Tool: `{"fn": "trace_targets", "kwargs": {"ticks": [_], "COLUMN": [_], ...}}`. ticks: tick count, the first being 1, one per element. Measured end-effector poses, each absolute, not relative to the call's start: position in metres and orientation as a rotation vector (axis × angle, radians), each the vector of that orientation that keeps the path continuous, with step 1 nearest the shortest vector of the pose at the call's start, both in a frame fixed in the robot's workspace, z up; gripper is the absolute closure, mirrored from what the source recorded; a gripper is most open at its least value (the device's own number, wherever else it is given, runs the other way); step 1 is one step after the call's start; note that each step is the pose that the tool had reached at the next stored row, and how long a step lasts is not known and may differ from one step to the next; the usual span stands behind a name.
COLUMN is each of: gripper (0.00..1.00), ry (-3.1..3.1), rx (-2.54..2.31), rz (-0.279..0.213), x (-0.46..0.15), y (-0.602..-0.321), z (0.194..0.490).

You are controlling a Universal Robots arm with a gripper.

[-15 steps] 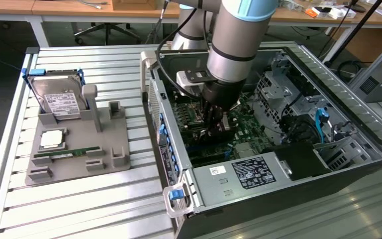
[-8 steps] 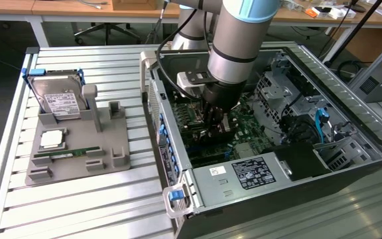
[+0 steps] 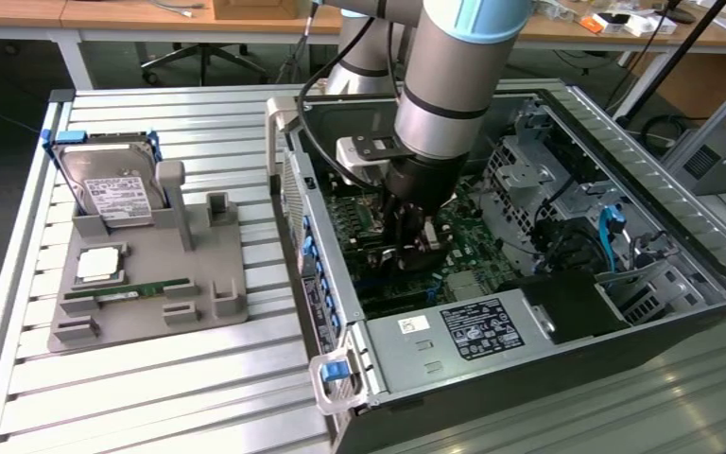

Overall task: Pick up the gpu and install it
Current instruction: 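Insert the gpu into the slot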

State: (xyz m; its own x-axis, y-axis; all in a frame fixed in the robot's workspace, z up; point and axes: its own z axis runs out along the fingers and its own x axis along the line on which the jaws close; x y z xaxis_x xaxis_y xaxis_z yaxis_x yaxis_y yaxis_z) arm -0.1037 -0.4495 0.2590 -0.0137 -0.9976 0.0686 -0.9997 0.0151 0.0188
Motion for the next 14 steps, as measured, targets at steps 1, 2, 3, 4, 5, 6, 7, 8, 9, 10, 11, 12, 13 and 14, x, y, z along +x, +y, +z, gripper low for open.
{"fn": "trace_targets", "kwargs": {"ticks": [1,2,3,4,5,6,7,8,9,10,11,12,13,14], "gripper": [0.54,0.54,0.48,0.48,0.48,0.48,0.48,0.48,0.48,0.48,0.48,0.48,0.48,0.48], "ry": [-2.193,-2.193,-2.193,-2.192,-2.191,-2.190,-2.189,-2.189,-2.188,-2.188,-2.187,-2.187,-2.186,-2.185], "rx": [2.161,2.161,2.161,2.161,2.160,2.158,2.158,2.157,2.156,2.156,2.156,2.155,2.155,2.153], "rz": [0.054,0.054,0.054,0.056,0.057,0.060,0.062,0.064,0.066,0.069,0.070,0.071,0.073,0.076], "x": [-0.104,-0.104,-0.104,-0.104,-0.104,-0.104,-0.104,-0.104,-0.104,-0.104,-0.104,-0.104,-0.104,-0.104], "y": [-0.449,-0.449,-0.449,-0.449,-0.449,-0.449,-0.449,-0.448,-0.447,-0.446,-0.445,-0.444,-0.443,-0.443], "z": [0.259,0.259,0.259,0.259,0.260,0.261,0.264,0.268,0.271,0.275,0.278,0.280,0.281,0.281]}}
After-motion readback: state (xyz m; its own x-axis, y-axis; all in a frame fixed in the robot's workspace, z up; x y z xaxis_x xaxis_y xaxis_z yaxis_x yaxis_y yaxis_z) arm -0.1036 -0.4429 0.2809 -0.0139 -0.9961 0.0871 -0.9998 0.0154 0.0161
